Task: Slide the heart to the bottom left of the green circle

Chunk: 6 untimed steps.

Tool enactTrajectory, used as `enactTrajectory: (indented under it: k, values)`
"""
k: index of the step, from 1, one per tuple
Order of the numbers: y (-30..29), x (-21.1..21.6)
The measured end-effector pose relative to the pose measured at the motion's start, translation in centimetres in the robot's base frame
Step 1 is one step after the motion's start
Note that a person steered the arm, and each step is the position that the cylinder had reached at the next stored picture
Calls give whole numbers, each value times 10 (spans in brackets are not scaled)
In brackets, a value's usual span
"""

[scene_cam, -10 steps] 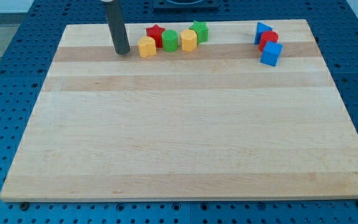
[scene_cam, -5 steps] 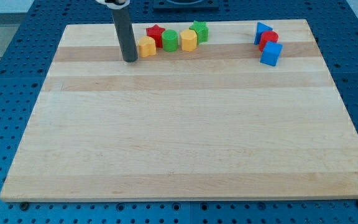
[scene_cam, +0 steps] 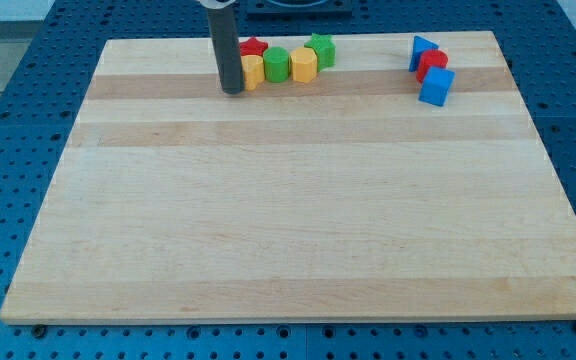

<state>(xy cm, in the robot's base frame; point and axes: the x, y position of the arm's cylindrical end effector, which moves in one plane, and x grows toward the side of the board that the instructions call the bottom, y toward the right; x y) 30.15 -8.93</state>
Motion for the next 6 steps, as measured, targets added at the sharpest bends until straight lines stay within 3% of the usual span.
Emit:
enactTrajectory:
  k: [1, 2, 3, 6]
  values:
    - [15, 32]
    - [85, 54]
    - [150, 27]
    - [188, -63]
